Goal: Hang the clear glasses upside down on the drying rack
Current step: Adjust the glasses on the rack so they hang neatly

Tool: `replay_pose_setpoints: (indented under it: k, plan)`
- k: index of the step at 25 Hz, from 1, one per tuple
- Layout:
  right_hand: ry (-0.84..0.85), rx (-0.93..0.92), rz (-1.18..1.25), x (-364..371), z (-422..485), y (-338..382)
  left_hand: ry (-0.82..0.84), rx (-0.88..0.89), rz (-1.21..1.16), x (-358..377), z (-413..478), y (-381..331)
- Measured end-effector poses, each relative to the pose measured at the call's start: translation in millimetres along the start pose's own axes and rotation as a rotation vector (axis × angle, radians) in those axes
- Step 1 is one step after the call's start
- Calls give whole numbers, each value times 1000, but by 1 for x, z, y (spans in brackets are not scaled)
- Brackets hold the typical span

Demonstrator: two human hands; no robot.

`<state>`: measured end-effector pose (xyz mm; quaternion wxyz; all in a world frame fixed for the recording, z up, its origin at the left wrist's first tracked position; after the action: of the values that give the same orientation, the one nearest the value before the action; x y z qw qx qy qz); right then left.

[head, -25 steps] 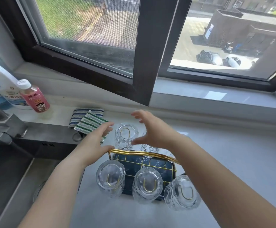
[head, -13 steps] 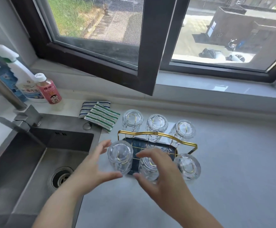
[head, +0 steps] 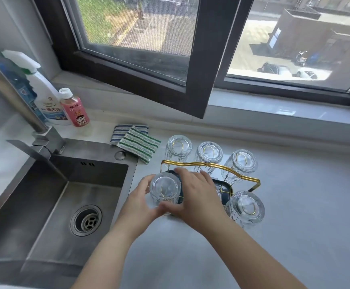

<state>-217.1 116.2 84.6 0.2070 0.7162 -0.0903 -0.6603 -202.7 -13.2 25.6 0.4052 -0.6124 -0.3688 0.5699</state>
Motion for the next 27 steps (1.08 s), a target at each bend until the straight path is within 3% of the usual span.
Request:
replay_pose_setpoints:
  k: [10, 21, 24, 27]
  plan:
    - [-51, 26, 80, -2, -1, -6, 46, 8, -6, 3, 2, 0]
    - [8, 6, 61, -7, -2, -3, 72, 42, 27, 6, 1, -5]
    - [42, -5, 12, -28, -5, -19, 99, 50, 107, 0, -4, -13]
    - [106, 47, -2, -49, -18, -50, 79, 176, 227, -19, -7, -40]
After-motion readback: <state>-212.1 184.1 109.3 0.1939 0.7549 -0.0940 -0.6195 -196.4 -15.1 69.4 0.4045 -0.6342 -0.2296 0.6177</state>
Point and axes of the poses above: each hand's wrist, its own z-axis towards the middle knuckle, its own x-axis out of the palm, y = z × x, the point moved 7 cm from there along z, towards the middle knuckle, and after that the axes turned 9 degrees about x, right-handed, at the moved point
